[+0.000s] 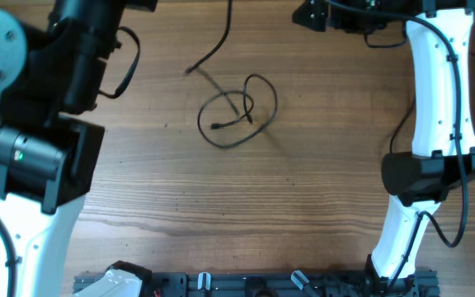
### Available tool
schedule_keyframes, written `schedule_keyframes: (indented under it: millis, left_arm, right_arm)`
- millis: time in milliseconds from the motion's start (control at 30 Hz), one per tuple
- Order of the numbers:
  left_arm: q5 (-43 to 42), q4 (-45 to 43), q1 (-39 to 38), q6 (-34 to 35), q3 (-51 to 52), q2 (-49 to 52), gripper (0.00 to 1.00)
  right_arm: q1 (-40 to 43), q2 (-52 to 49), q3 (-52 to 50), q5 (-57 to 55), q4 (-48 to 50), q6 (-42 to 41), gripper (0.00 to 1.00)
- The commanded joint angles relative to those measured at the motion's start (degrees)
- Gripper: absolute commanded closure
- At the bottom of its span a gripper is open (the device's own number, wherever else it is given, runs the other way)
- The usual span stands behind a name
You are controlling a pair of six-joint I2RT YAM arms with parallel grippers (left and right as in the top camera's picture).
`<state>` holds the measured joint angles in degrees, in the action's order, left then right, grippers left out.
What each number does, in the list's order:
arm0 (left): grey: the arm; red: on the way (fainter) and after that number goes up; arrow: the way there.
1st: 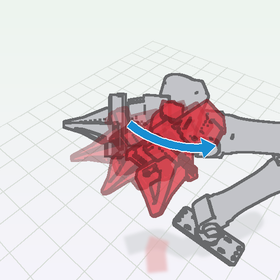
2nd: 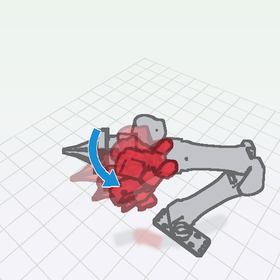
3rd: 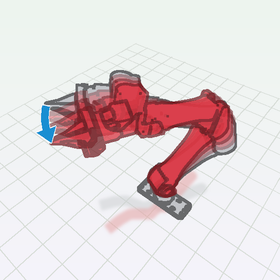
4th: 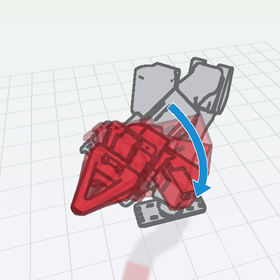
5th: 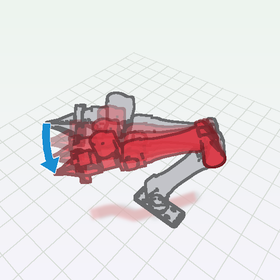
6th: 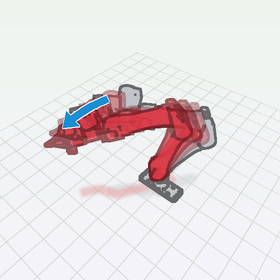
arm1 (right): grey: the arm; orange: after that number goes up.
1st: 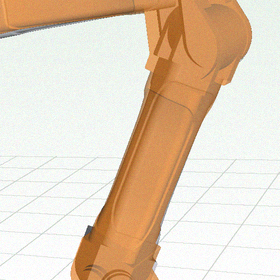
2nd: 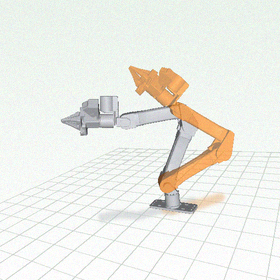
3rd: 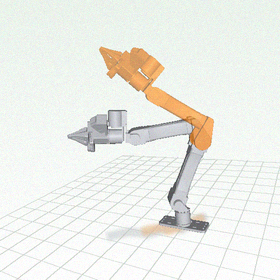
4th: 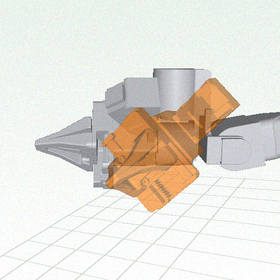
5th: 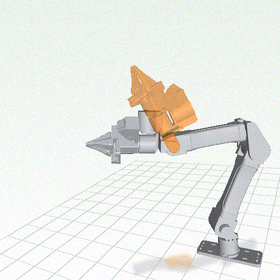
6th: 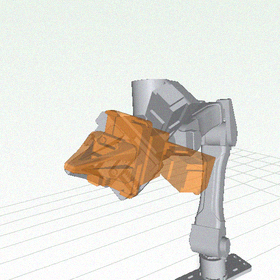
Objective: Untangle cables
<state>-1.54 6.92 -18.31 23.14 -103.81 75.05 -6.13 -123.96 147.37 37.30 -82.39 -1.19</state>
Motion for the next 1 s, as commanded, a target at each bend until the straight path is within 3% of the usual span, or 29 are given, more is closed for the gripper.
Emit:
schedule_keyframes:
  millis: [0, 233, 567, 733, 967]
  left_arm:
    - [1.90, 1.55, 0.22, 1.36, -0.46, -0.61, 0.96]
    - [6.58, 6.91, 0.22, 3.52, -0.46, -0.59, 0.96]
    - [6.56, 6.71, 0.22, 7.39, -0.46, -0.59, 0.96]
    - [6.60, 7.37, 0.22, 7.37, -0.46, -0.59, 0.96]
    - [6.69, 7.50, 0.22, 7.37, -0.46, -0.48, 0.96]
  right_arm:
    - [-3.32, -0.33, 0.26, 7.10, 1.07, 5.16, 0.01]
    - [-8.66, -0.33, 0.26, 24.98, 2.36, 18.99, 0.01]
    - [-12.55, -0.33, 0.26, 30.27, 10.69, 15.56, 0.05]
    - [-15.43, -0.33, 0.26, 30.32, 17.92, 8.17, 0.11]
    - [-18.75, -0.44, 0.26, 26.27, 20.46, 5.18, 0.36]
